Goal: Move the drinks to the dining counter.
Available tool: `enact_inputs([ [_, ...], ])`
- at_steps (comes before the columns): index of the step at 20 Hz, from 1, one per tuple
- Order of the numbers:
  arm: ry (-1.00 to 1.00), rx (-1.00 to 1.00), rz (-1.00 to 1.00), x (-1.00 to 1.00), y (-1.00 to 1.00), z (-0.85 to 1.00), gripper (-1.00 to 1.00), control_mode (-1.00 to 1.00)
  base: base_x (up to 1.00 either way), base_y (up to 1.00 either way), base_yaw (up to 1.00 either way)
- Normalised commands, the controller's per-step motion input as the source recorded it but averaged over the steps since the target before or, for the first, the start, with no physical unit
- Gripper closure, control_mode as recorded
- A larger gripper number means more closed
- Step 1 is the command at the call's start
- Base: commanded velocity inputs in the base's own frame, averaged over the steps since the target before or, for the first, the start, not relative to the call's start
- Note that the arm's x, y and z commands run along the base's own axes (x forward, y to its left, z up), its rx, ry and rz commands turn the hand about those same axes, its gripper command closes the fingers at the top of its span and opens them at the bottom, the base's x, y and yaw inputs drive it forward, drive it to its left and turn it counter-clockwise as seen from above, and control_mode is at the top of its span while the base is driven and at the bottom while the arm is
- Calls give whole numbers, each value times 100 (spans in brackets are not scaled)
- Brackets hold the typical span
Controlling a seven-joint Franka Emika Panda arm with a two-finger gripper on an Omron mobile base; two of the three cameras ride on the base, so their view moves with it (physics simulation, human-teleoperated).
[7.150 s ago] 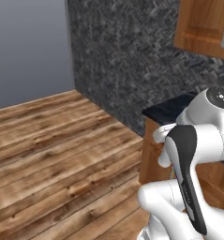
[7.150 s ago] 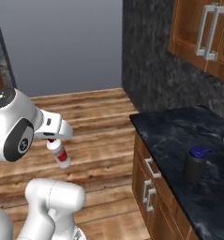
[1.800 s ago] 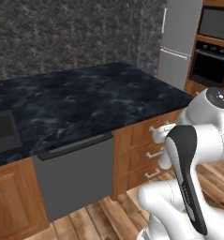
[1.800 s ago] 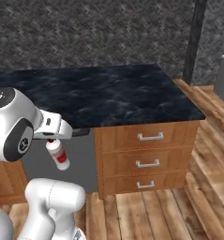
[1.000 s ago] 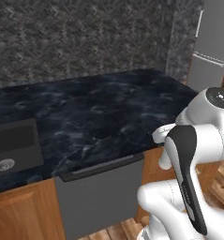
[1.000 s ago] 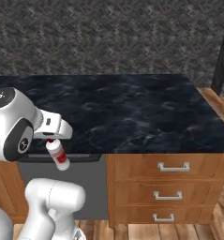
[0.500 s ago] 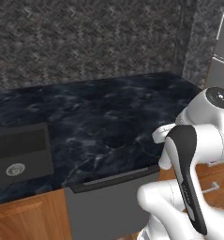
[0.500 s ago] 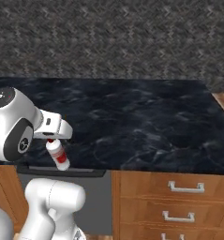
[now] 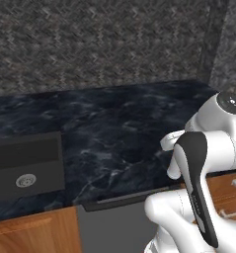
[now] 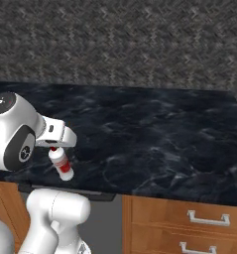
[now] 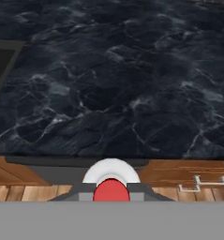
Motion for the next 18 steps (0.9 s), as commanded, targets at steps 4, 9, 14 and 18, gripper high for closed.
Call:
enact_inputs([
  [4, 0, 0, 0, 0, 0, 0, 100, 100, 36, 0, 19],
  [9, 0, 0, 0, 0, 0, 0, 100, 100, 35, 0, 19],
  [14, 0, 0, 0, 0, 0, 0, 100, 100, 36, 0, 18],
  [18, 0, 0, 0, 0, 0, 0, 100, 100, 30, 0, 16],
])
